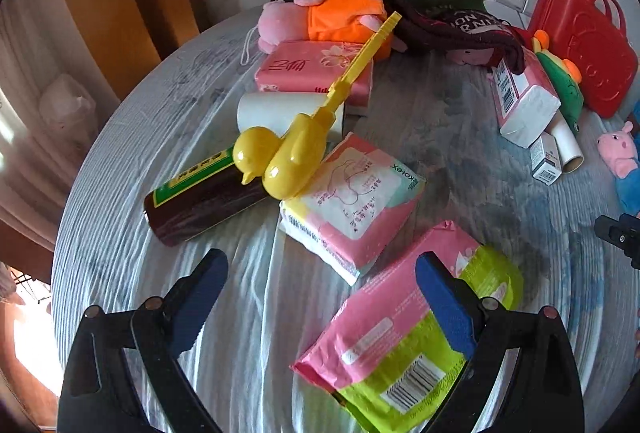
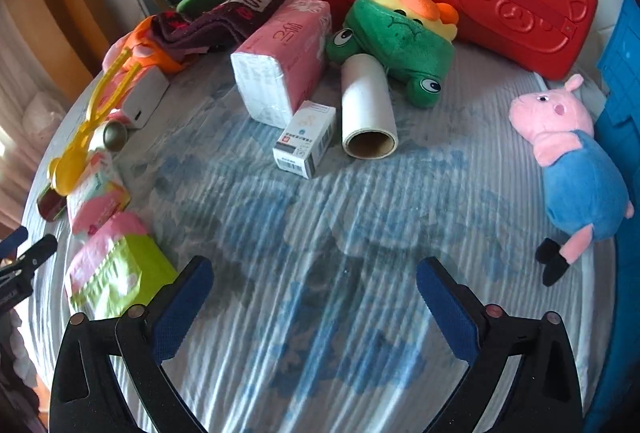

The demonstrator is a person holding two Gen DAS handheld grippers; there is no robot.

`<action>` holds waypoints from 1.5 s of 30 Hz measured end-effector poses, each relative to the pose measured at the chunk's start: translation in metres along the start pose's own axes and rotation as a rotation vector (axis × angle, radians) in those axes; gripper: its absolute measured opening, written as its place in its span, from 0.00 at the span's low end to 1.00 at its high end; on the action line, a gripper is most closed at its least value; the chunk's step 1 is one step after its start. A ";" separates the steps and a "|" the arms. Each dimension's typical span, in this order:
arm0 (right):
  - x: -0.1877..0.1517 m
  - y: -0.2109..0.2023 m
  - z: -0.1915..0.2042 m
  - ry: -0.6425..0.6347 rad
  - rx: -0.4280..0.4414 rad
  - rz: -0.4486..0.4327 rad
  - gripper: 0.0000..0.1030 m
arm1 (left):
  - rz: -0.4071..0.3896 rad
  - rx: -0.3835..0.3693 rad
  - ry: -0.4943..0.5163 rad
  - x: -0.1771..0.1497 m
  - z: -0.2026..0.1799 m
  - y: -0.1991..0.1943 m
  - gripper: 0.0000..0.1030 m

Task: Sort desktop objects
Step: 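Grasp the pink Kotex pad pack with left gripper while right grasps small white medicine box, then carry the Kotex pack and medicine box over the blue bin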

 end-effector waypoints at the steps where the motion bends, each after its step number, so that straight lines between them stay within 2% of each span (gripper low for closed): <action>1: 0.004 0.007 -0.002 0.025 0.007 0.012 1.00 | 0.016 -0.014 0.013 0.005 -0.001 0.010 0.93; 5: 0.020 0.033 -0.006 0.064 -0.019 0.057 1.00 | 0.060 -0.021 0.044 0.021 -0.002 0.043 0.93; 7: 0.027 0.041 -0.007 0.077 -0.044 0.068 1.00 | 0.078 -0.049 0.051 0.028 -0.004 0.054 0.93; 10: 0.040 0.050 -0.008 0.098 -0.046 0.068 1.00 | 0.078 -0.055 0.077 0.036 -0.010 0.063 0.92; 11: 0.045 0.053 -0.006 0.096 -0.046 0.066 0.98 | 0.078 -0.055 0.083 0.038 -0.012 0.066 0.89; 12: 0.050 0.055 -0.004 0.095 -0.043 0.063 0.96 | 0.083 -0.063 0.085 0.040 -0.014 0.069 0.81; 14: 0.059 0.060 0.001 0.088 -0.054 0.053 0.78 | 0.101 -0.081 0.078 0.043 -0.017 0.075 0.71; 16: 0.067 0.068 0.005 0.090 -0.054 0.060 0.74 | 0.106 -0.076 0.075 0.045 -0.020 0.079 0.70; 18: 0.071 0.076 0.008 0.094 -0.047 0.065 0.73 | 0.106 -0.078 0.065 0.046 -0.020 0.080 0.68; 21: 0.074 0.086 0.011 0.083 -0.063 0.063 0.62 | 0.107 -0.076 0.051 0.048 -0.021 0.080 0.66; 22: 0.074 0.088 0.011 0.082 -0.064 0.066 0.50 | 0.108 -0.070 0.048 0.048 -0.022 0.079 0.65; 23: 0.073 0.089 0.010 0.081 -0.066 0.067 0.42 | 0.105 -0.058 0.046 0.047 -0.022 0.076 0.65; 24: 0.071 0.088 0.010 0.081 -0.064 0.064 0.39 | 0.094 -0.051 0.045 0.047 -0.022 0.071 0.65; 25: 0.069 0.085 0.009 0.080 -0.055 0.060 0.32 | 0.081 -0.051 0.042 0.048 -0.021 0.065 0.65; 26: 0.065 0.080 0.009 0.076 -0.046 0.052 0.31 | 0.066 -0.051 0.039 0.047 -0.022 0.057 0.65; 32: 0.031 0.034 0.007 0.039 -0.006 -0.004 0.30 | -0.054 -0.064 0.015 0.035 -0.032 -0.007 0.65; 36: 0.000 -0.007 0.005 0.020 0.037 -0.053 0.30 | -0.101 -0.088 0.027 0.015 -0.056 -0.043 0.65; 41: -0.031 -0.059 0.001 -0.011 0.060 -0.151 0.30 | -0.144 -0.128 0.067 -0.006 -0.089 -0.081 0.65; 45: -0.050 -0.103 -0.004 -0.049 0.044 -0.244 0.30 | -0.185 -0.127 0.096 -0.021 -0.118 -0.111 0.65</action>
Point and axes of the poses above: each gripper's, at about its wrist camera, not at the fingertips, and y roughly the way its jaws point, z to its left, x to its top, the point moved 1 cm from there along y, roughly the way its jaws point, and after that the axes turned 1 degree about -x, right-handed, at the moved point
